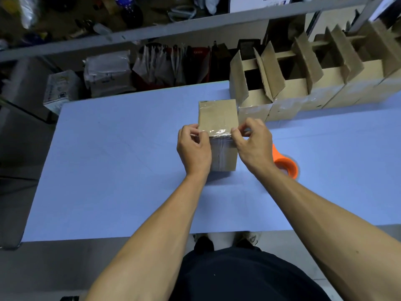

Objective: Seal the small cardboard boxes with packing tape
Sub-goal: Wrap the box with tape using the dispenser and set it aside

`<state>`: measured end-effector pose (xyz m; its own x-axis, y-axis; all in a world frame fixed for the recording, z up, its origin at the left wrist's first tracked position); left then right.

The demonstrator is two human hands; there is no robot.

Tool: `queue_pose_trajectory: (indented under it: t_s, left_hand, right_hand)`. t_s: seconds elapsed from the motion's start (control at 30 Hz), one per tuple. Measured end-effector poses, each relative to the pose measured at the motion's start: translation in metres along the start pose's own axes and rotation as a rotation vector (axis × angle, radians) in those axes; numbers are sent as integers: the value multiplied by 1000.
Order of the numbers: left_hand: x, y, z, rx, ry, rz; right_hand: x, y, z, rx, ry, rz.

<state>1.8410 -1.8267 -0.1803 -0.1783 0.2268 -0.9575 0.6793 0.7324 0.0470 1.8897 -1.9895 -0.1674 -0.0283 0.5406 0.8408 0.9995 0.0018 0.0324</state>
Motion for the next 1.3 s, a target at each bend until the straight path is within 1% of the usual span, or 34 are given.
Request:
queue_pose_trajectory:
  t_s: [0.07, 0.13, 0.2, 0.3, 0.37, 0.43, 0.53, 0.63, 0.73, 0.8, 0.83, 0.9, 0.93, 0.97, 1.03, 1.07, 1.13, 1.2, 1.3]
  left_hand:
    - [6, 0, -4, 19, -70, -72]
    - [8, -2, -5, 82, -113, -104]
    - [15, -7, -3, 173, -108, -153]
    - [30, -19, 3, 366, -60, -260]
    - [35, -27, 5, 434, -26, -260]
    - [33, -27, 7, 433, 17, -244]
    - [25, -22, 7, 439, 95, -166]
    - [27, -19, 6, 464, 152, -115]
    - [36, -21, 8, 505, 132, -160]
    - [42, -18, 6, 501, 89, -220]
    - [44, -17, 2, 500, 50, -259]
    - [47, -15, -4, 534, -27, -309]
    - [45, -15, -3, 569, -24, -306]
    - [41, -16, 0, 588, 2, -294]
    - [32, -18, 4, 538, 32, -294]
    - [26, -21, 7, 515, 28, -317]
    - [19, -16, 12, 478, 2, -375]
    - [8, -7, 10, 473, -36, -450]
    - [-9, -1, 8, 575, -71, -446]
  right_hand:
    - [-6, -4, 4, 28, 94, 54]
    - [-12, -8, 5, 66, 176, 93]
    - [-17, -12, 5, 81, 212, 127]
    - [-21, -14, 11, 91, 205, 203]
    - [-22, -14, 19, 155, 112, 159]
    - [-21, -19, 26, 203, 16, 81]
    - [-25, -20, 28, 191, 29, 25]
    - [-32, -19, 23, 188, 77, 86]
    - [-38, -17, 20, 218, 182, 148]
    - [-44, -13, 17, 245, 243, 166]
    - [-53, -14, 15, 284, 178, 182]
    - [-68, -31, 16, 431, -20, 161]
    - [-75, -43, 17, 437, -101, 144]
    - [-76, -54, 18, 428, -64, 178]
    - [-65, -62, 22, 398, 129, 220]
    - [-57, -58, 22, 374, 205, 209]
    - [-47, -42, 16, 348, 177, 119]
    - [-41, -26, 5, 279, 99, 28]
    - [-32, -14, -6, 204, 15, 20]
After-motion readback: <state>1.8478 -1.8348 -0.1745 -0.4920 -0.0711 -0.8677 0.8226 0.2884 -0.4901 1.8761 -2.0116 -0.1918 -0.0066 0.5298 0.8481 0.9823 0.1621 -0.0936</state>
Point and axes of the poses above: each hand's wrist, its own y-axis towards the middle knuckle, its own z-axis out of the palm, x = y × z, the point moved 5 cm from there along y, towards the middle knuckle, and after that the axes turned 2 degrees about -y, right-handed, at the moved point
